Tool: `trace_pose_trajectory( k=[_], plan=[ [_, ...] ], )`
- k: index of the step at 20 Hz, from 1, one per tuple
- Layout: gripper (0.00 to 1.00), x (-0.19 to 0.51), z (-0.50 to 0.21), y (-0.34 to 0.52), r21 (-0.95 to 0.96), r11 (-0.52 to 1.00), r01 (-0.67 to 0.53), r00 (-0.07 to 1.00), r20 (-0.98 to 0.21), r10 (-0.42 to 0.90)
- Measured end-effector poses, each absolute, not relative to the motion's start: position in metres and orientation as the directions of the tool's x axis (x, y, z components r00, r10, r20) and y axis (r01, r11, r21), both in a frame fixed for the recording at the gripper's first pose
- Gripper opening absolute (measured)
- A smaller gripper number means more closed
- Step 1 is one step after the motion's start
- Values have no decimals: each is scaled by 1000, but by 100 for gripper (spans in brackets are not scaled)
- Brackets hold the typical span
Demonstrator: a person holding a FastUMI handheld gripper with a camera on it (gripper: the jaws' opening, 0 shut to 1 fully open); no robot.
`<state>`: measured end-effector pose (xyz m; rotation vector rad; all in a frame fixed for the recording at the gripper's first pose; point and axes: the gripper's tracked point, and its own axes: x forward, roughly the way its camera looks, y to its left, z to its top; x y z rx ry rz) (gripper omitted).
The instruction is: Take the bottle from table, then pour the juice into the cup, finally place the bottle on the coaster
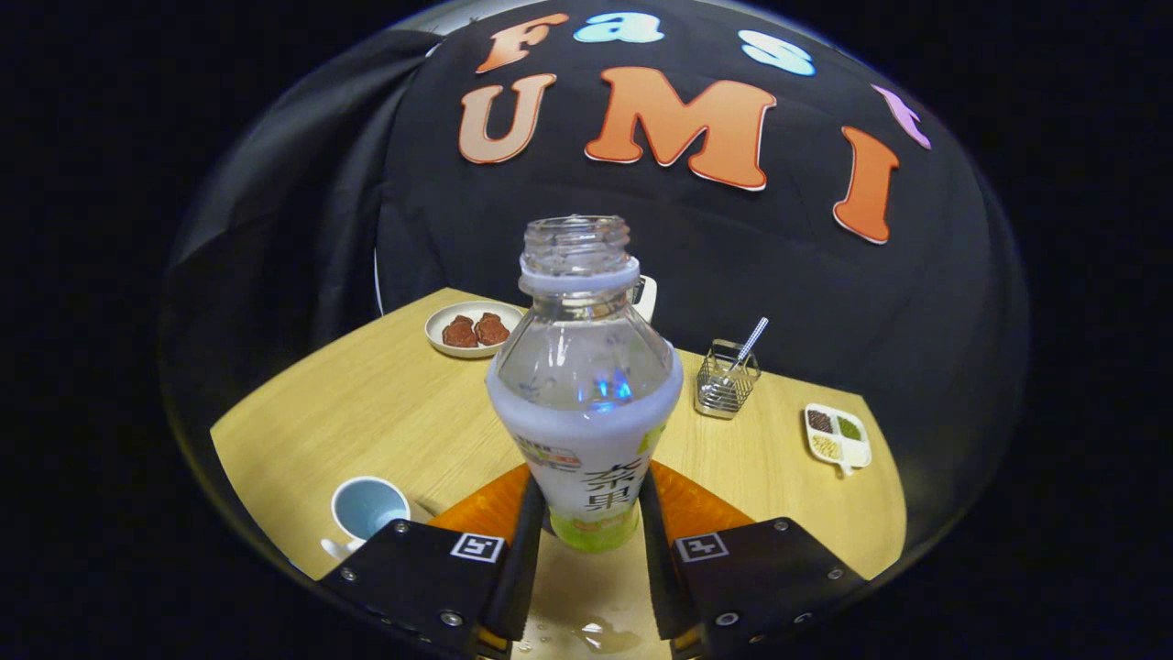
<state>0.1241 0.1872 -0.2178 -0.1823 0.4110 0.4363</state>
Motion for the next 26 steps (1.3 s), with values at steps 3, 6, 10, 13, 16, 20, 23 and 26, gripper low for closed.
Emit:
trace_pose_trajectory(
  k=[3, 6, 10, 13, 16, 20, 23, 26],
  plan=[
    [53, 145, -232, 191, -14, 911, -413, 824, -431, 367],
    [53, 157, -247, 194, -1, 915, -403, 820, -446, 360],
    [54, 166, -276, 194, 31, 924, -381, 805, -481, 348],
    [53, 169, -288, 193, 17, 926, -378, 805, -487, 338],
    [56, 169, -297, 195, 17, 925, -380, 799, -498, 338],
    [66, 166, -298, 192, 19, 931, -364, 802, -502, 324],
    [84, 158, -297, 187, -4, 934, -358, 798, -520, 304],
    [98, 145, -282, 182, 4, 936, -352, 802, -515, 304]
  ],
)
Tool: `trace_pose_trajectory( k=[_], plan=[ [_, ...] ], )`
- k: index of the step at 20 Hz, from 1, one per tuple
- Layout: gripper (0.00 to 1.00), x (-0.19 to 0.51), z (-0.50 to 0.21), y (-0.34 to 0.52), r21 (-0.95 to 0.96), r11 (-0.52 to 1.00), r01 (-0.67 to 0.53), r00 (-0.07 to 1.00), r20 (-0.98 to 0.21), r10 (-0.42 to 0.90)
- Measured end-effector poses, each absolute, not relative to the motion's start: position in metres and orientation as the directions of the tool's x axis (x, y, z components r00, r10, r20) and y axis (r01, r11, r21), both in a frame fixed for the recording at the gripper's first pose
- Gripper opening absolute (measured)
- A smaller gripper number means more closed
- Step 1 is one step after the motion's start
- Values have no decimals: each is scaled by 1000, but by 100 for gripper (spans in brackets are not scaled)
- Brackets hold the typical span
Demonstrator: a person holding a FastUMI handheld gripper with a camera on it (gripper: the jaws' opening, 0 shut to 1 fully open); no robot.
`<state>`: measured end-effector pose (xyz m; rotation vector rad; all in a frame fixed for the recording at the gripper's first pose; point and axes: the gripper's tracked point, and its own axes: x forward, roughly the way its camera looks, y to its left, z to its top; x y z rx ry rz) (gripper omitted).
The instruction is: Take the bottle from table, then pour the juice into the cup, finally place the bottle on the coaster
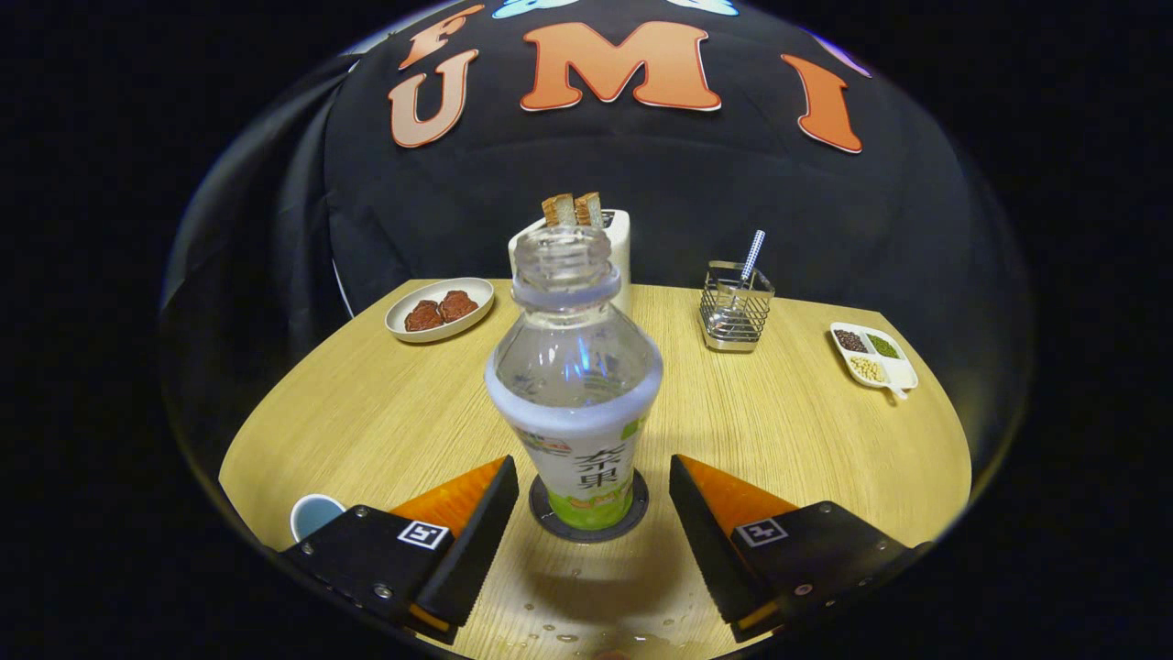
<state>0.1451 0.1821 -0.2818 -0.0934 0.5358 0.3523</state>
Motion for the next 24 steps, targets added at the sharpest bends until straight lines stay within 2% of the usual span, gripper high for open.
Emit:
trace_pose_trajectory(
  k=[4, 8, 17, 24],
  plan=[
    [98, 127, -244, 167, 32, 948, -315, 825, -484, 291],
    [97, 112, -175, 146, 47, 958, -284, 867, -414, 277],
    [97, 73, -45, 43, 18, 994, -108, 957, -270, 108],
    [97, 34, -14, 14, -48, 996, -82, 975, -213, 70]
  ],
)
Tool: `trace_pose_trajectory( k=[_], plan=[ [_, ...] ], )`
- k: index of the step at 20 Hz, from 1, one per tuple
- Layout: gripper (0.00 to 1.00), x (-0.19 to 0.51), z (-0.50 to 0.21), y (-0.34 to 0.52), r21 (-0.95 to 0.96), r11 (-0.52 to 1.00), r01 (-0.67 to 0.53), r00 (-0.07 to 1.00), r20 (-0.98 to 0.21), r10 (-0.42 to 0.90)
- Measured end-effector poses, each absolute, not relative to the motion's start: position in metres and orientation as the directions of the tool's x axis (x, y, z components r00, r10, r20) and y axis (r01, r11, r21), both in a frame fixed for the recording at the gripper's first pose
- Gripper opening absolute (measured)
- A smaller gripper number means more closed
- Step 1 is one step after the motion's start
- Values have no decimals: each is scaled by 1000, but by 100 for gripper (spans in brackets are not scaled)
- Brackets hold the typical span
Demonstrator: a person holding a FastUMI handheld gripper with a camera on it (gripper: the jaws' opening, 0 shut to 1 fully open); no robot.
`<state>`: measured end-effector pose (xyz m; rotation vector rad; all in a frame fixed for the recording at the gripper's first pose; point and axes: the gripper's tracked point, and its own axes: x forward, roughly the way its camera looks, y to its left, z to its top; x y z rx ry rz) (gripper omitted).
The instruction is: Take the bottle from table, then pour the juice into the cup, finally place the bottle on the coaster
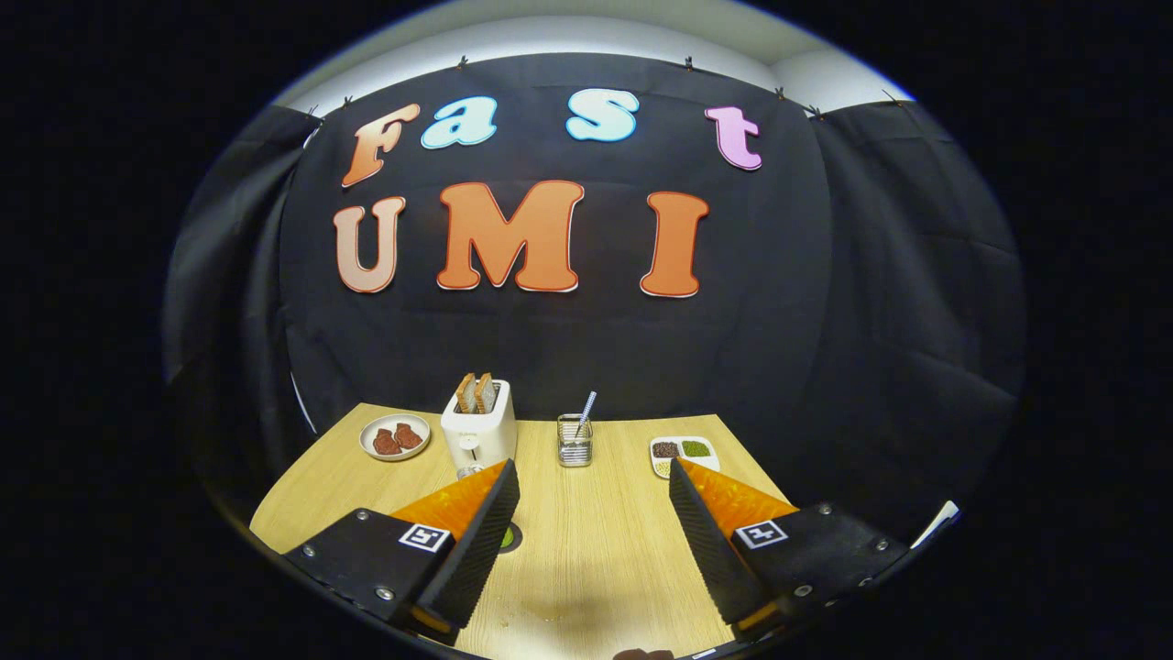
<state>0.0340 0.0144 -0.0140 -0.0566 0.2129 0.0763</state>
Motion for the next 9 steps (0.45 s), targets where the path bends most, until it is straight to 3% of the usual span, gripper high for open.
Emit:
trace_pose_trajectory(
  k=[9],
  plan=[
    [97, 25, -6, -3, 14, 999, -37, 983, -180, 39]
  ],
)
